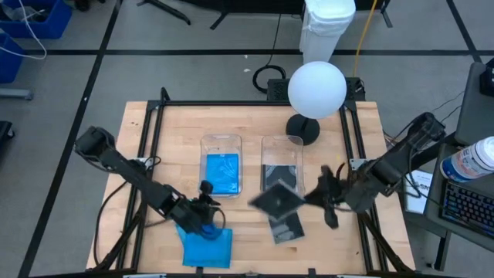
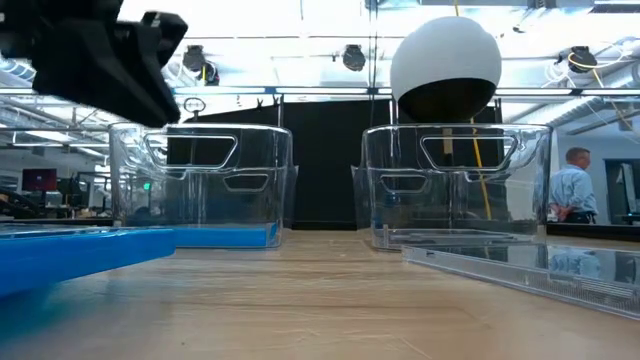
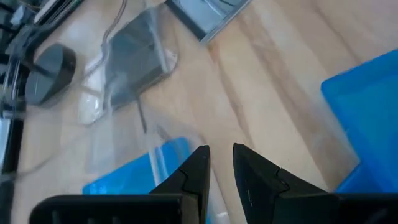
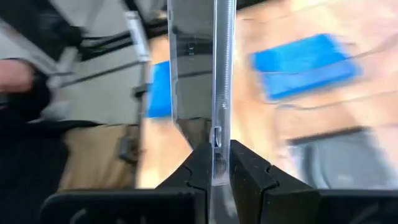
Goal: Pick & place jewel cases by type
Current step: Put the black CD case into the right transparent bin
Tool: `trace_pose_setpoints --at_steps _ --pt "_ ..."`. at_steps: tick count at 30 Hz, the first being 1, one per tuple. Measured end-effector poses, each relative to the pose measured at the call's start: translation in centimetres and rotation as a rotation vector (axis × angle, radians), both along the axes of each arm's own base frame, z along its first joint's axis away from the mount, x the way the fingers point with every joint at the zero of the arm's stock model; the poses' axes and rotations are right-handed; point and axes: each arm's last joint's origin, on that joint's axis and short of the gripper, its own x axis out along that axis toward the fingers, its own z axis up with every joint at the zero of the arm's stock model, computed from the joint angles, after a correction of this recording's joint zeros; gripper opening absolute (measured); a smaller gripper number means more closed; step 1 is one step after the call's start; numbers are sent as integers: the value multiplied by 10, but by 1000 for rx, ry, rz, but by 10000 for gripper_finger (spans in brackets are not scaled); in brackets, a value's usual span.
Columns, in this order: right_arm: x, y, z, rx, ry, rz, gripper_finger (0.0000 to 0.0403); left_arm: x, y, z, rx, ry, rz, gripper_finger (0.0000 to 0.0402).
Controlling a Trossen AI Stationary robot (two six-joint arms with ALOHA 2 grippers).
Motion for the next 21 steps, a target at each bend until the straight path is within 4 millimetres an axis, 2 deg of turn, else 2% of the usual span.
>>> trace_pose_setpoints --at_steps 5,9,15,21 --pt "-2 -35 24 -44 144 -102 28 -14 10 -12 -41 -50 4 76" --pt "3 -59 32 -58 277 -152 31 -18 13 -18 -33 -69 4 76" --pt "27 -82 27 -149 481 -107 30 -17 13 -19 -32 -85 -4 76" --pt "52 -99 17 -157 731 -49 30 -16 12 -18 -46 -93 -19 76"
